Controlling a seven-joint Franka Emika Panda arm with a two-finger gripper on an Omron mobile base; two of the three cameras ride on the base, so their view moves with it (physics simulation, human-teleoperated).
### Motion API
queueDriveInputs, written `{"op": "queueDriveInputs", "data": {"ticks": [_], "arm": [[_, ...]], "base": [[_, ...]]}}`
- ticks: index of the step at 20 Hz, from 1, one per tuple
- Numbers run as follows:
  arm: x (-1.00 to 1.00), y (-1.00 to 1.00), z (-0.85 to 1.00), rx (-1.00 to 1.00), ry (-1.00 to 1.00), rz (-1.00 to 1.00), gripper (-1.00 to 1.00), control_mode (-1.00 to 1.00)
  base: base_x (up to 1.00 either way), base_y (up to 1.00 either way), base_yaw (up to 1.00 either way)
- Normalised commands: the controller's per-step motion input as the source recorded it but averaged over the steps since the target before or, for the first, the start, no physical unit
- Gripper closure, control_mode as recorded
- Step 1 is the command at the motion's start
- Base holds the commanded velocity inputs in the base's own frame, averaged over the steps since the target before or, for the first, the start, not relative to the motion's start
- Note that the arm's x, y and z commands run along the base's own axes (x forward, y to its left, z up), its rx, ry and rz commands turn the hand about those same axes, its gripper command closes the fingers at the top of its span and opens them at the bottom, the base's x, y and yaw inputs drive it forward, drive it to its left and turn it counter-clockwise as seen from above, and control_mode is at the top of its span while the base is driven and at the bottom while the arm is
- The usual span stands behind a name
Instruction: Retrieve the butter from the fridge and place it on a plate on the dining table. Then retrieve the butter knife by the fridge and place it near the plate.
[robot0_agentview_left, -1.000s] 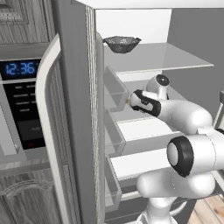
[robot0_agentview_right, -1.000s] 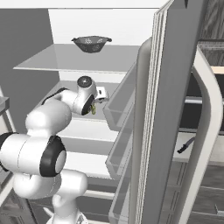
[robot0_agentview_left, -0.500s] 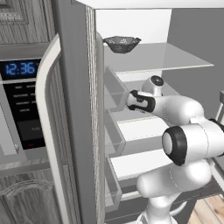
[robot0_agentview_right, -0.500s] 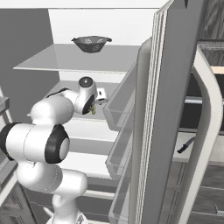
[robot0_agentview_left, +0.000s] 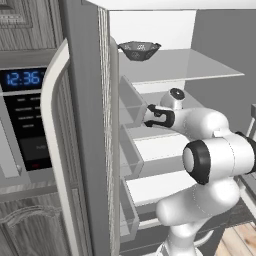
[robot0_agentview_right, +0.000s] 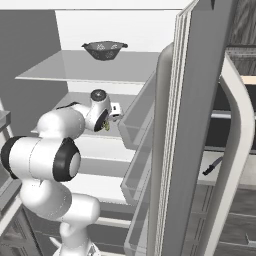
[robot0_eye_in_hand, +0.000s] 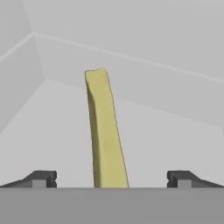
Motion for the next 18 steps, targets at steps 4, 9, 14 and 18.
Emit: {"op": "queueDriveInputs", "data": {"ticks": [4,9,14,18], "arm": [[0.0,0.0,-0.12,0.0,0.0,0.0,1.0,-1.0],[0.0,0.0,-0.04,0.0,0.01,0.0,1.0,-1.0],[-0.11,0.0,0.0,0.0,0.0,-0.02,1.0,-1.0],[-0.54,0.0,0.0,0.0,0.0,-0.23,1.0,-1.0]], "base": [[0.0,0.0,0.0],[0.0,0.0,0.0],[0.0,0.0,0.0],[0.0,0.0,0.0]]}}
